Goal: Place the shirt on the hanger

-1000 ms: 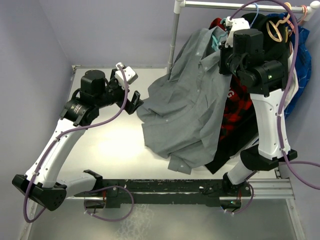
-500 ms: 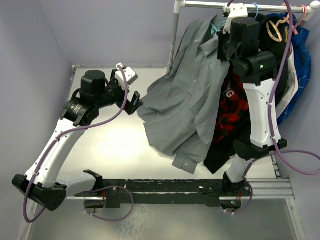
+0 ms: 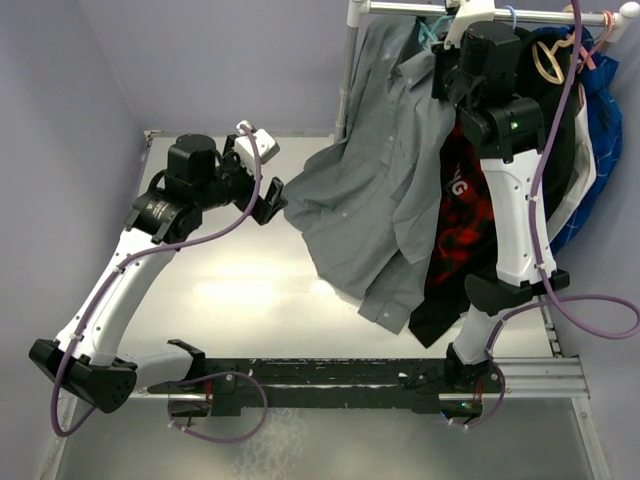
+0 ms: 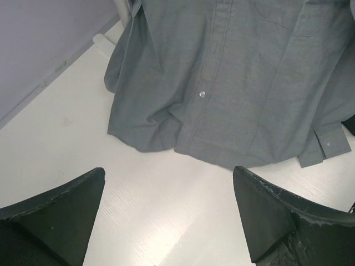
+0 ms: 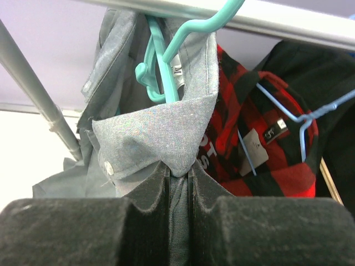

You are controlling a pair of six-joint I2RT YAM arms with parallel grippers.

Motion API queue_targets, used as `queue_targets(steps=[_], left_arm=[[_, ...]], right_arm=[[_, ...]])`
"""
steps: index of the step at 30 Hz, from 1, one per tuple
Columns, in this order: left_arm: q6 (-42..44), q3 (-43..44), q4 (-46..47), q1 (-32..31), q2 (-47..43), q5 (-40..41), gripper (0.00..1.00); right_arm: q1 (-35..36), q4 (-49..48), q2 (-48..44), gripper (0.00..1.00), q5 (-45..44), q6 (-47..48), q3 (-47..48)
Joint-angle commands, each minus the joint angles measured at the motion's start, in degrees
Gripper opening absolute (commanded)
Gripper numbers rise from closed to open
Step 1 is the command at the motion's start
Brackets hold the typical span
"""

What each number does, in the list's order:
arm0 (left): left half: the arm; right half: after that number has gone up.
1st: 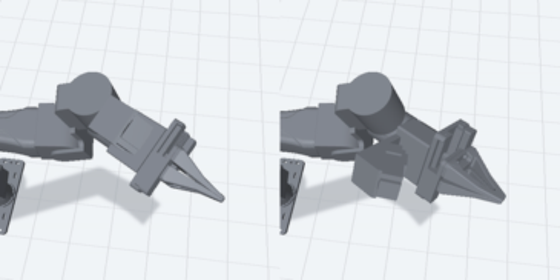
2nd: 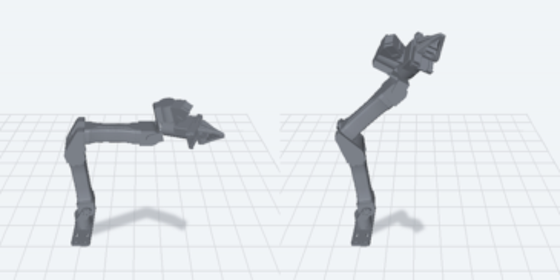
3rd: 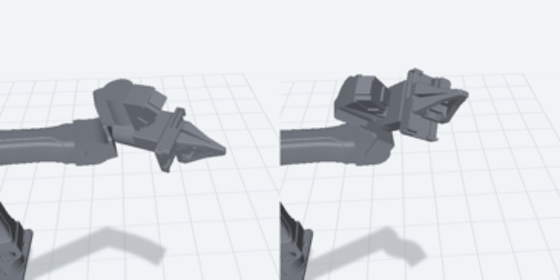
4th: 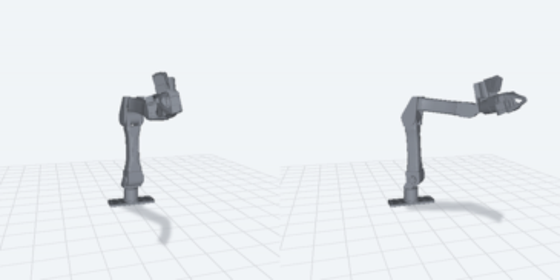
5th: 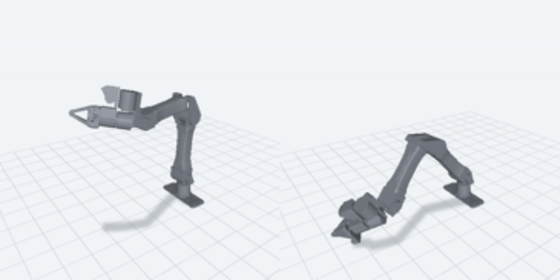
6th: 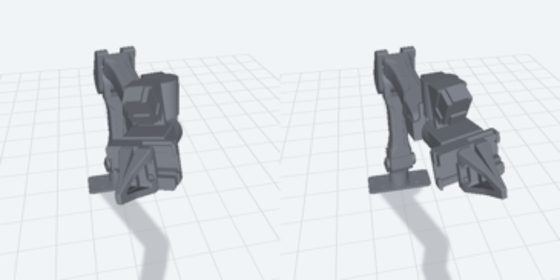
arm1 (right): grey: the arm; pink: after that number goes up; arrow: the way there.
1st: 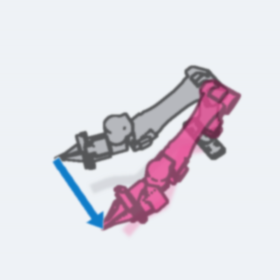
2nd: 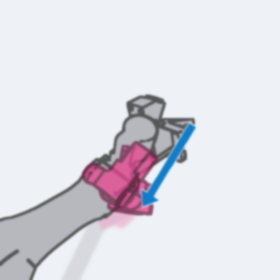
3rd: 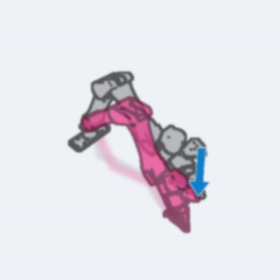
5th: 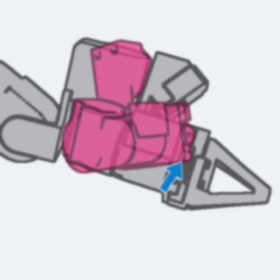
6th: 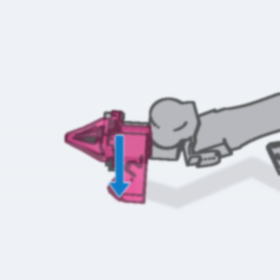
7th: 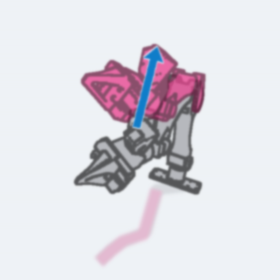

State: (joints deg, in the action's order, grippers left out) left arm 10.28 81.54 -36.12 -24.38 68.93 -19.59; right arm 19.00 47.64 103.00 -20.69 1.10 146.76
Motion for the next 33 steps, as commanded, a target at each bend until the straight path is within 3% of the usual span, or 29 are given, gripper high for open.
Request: queue_targets(steps=[1, 5, 16, 23, 25, 27, 28, 29, 33], left_arm=[[1.2, 2.0, 0.5, 0.6, 0.8, 0.8, 1.0], [1.5, 2.3, 0.2, 0.5, 1.3, 0.8, 1.0], [1.2, 2.1, -0.5, 1.3, 1.1, 0.7, 1.0], [-1.4, 2.9, -2.2, 2.4, 1.1, 3.1, 1.0], [-1.6, 3.2, -3.0, 2.6, 0.8, 3.8, 1.0], [-1.9, 3.5, -4.3, 3.0, 0.4, 4.5, 1.0], [-2.8, 3.7, -4.6, 3.1, 0.1, 5.8, 0.99], [-3.8, 4.0, -5.5, 3.2, 0.0, 7.3, 1.0], [-6.7, 6.2, -9.1, 3.7, -0.7, 13.2, 1.0]], right_arm=[[-0.5, -10.5, -2.0, 0.0, 1.6, 0.9, 1.8], [-1.4, -8.1, 2.6, 0.0, 3.1, 0.8, 5.7], [-2.0, -8.1, 5.3, 0.0, 9.5, -1.8, -0.4], [-2.0, -11.2, -3.2, 0.0, 9.2, -3.1, -14.9], [-2.0, -14.0, -6.4, 0.23, 6.9, -3.6, -19.6], [-2.0, -14.8, -10.1, 0.61, 5.6, -4.5, -23.2], [-1.8, -15.1, -11.7, 0.87, 3.6, -5.0, -25.4], [-1.7, -15.7, -13.5, 0.99, 2.0, -5.7, -27.1], [-1.2, -19.8, -22.7, 0.99, 0.2, -7.9, -35.8]])
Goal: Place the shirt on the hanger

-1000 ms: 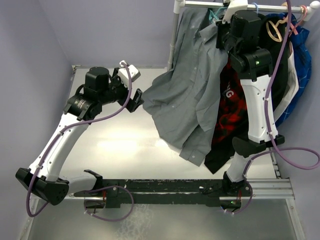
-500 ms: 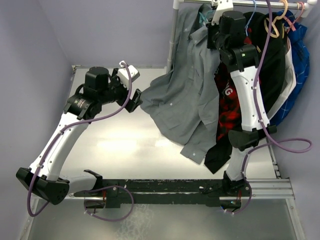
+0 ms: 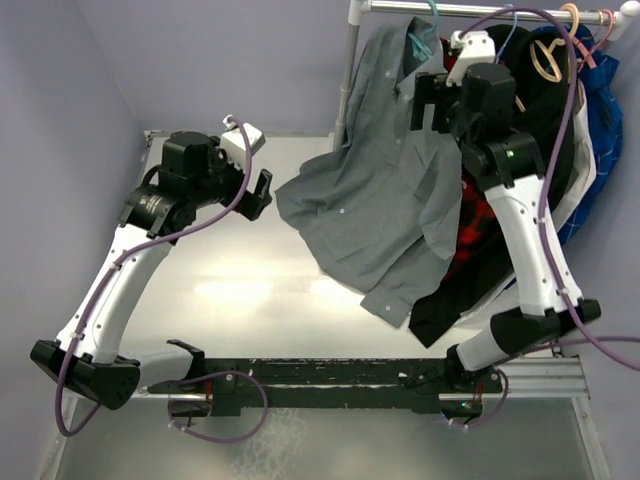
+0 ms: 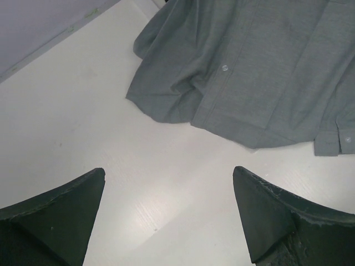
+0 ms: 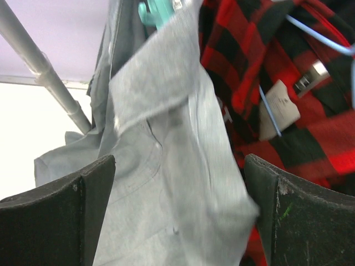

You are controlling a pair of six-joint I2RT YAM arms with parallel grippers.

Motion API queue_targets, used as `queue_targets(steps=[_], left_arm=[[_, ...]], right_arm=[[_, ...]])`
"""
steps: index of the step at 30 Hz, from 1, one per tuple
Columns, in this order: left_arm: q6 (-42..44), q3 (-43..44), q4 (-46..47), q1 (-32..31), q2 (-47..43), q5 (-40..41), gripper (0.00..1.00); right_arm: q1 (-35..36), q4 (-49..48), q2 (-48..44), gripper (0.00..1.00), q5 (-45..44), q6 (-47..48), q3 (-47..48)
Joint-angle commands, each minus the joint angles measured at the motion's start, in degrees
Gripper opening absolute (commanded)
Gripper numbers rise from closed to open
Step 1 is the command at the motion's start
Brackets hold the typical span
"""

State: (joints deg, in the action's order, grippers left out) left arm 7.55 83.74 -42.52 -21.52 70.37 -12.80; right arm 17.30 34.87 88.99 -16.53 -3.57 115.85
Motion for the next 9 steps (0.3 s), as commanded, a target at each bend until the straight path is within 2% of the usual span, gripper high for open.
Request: queue_targets(steps=[1, 5, 9], left_arm=[[-3.9, 4.3, -3.3, 0.9, -2.4, 7.9, 1.0], [-1.3, 2.6, -4.2, 0.9, -3.6, 11.8, 1.0], [-2.2, -1.9, -1.1, 1.0, -7.2, 20.1, 1.0]], right_arm=[[0.5, -7.9, -10.9, 0.99, -3.6, -3.8, -7.0], [0.6, -10.6, -18.6, 0.99, -1.7, -6.0, -14.5], [0.6, -14.9, -26.2, 0.99, 5.0, -9.0, -24.1]])
